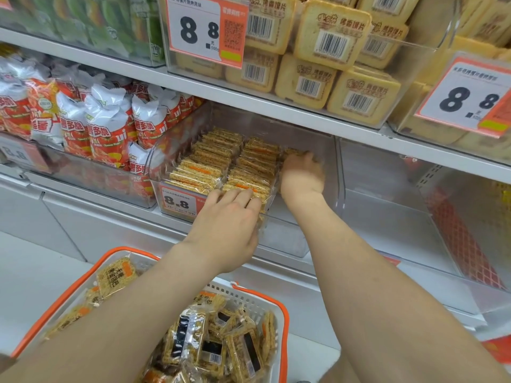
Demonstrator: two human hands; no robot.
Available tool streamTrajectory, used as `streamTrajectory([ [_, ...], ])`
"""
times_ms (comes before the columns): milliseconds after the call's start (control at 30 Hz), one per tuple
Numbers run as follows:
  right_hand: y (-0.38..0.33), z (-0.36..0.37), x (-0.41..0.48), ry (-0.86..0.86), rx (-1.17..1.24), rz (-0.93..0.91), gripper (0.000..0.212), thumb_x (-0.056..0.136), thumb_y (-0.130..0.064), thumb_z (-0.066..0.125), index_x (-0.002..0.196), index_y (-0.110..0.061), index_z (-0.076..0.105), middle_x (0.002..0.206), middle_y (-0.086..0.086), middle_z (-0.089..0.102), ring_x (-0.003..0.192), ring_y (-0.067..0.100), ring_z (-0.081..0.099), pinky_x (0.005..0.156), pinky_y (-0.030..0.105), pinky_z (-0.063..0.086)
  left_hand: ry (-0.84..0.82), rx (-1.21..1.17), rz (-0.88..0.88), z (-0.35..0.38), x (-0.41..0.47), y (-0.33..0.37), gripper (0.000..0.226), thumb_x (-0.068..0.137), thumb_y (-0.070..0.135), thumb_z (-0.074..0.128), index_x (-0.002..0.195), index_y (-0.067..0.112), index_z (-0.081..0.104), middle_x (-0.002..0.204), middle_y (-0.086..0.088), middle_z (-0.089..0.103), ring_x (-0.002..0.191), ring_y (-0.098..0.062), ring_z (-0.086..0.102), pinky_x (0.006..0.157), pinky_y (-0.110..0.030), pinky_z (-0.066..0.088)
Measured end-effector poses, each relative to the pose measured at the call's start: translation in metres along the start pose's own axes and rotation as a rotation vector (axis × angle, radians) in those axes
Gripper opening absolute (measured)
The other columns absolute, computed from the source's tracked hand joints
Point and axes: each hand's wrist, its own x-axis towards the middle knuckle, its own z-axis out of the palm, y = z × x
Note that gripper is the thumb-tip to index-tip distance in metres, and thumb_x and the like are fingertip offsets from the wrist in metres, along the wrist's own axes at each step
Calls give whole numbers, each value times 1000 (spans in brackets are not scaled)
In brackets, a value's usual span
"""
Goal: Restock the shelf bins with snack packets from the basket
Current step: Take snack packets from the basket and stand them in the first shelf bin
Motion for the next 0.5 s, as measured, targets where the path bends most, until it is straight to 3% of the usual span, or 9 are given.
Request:
streamTrajectory([
  [167, 1, -7, -12, 33, 115, -31, 35, 95, 8, 58, 129, -2, 62, 132, 21, 63, 121, 38, 63, 89, 41, 54, 5, -19, 14, 1, -1, -3, 53, 97, 37, 49, 147, 20, 46, 157, -1, 45, 146, -23, 40, 118, -46, 29],
  [333, 13, -17, -34, -8, 168, -113, 30, 93, 6, 55, 121, -1, 62, 123, 21, 65, 114, 40, 65, 89, 43, 55, 4, -37, 38, 0, -2, -5, 55, 97, 35, 50, 149, 19, 44, 157, -1, 45, 145, -22, 40, 119, -45, 28],
  [433, 16, -27, -55, 9, 214, -216, 18, 88, 8, 56, 97, -7, 58, 102, 20, 63, 98, 42, 66, 74, 40, 51, 13, -101, 35, -1, -4, -7, 55, 96, 30, 55, 148, 16, 45, 153, -4, 46, 142, -25, 42, 120, -43, 27],
  [500, 16, -33, -70, 73, 226, -269, 14, 86, 6, 60, 92, -6, 59, 94, 14, 62, 91, 40, 65, 67, 36, 46, 62, -158, 28, -2, -6, -8, 48, 93, 22, 60, 139, 12, 52, 144, -6, 49, 135, -29, 45, 116, -43, 34],
])
